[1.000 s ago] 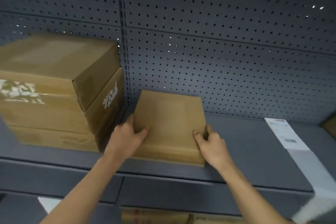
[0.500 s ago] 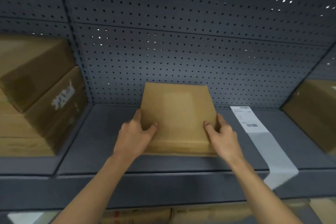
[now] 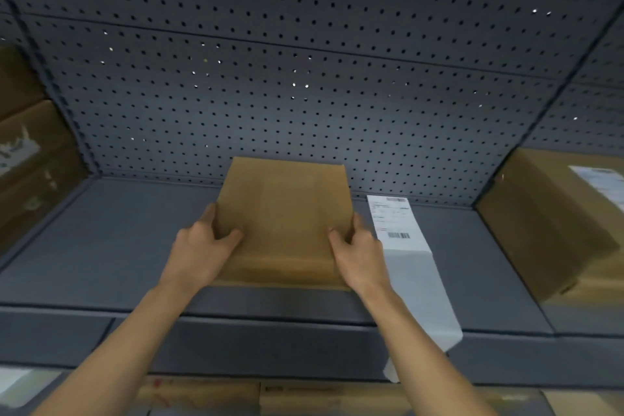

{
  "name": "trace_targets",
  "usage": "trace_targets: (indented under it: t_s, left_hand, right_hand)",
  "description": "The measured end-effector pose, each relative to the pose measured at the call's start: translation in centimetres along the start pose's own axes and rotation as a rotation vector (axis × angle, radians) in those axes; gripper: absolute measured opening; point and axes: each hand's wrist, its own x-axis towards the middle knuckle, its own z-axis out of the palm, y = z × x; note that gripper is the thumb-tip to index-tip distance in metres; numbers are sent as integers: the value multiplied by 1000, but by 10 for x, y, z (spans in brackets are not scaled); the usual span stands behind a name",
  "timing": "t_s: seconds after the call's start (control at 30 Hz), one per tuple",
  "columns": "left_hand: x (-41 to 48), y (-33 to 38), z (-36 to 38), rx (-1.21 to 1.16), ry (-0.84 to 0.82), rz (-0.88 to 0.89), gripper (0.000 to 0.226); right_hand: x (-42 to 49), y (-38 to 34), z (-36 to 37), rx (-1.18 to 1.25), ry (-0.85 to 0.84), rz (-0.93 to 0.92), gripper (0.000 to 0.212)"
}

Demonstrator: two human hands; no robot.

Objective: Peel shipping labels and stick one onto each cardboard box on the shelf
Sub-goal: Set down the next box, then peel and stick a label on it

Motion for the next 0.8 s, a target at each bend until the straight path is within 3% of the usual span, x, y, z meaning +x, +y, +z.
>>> trace_targets:
  t_s: [0.23, 0.37, 0.5, 0.57, 0.7, 0.8]
  left_hand:
    - [0, -1, -1, -11, -24, -27, 68]
    - [3, 5, -7, 28, -51, -41, 62]
    - [-5, 23, -5, 78, 151, 147, 59]
    - [-9, 36, 0, 55, 191, 276, 55]
    - [-13, 64, 23, 10, 94, 444, 38]
    - [-19, 84, 46, -8, 1, 546, 30]
  right_hand:
    - [2, 1, 5, 17, -13, 4, 52]
    - [4, -1, 1, 26, -27, 11, 50]
    - [7, 8, -16, 51, 50, 5, 21]
    - [6, 17, -30, 58, 135, 2, 25]
    - [-3, 47, -67, -44, 248, 95, 34]
    - [-9, 79, -89, -130, 231, 193, 13]
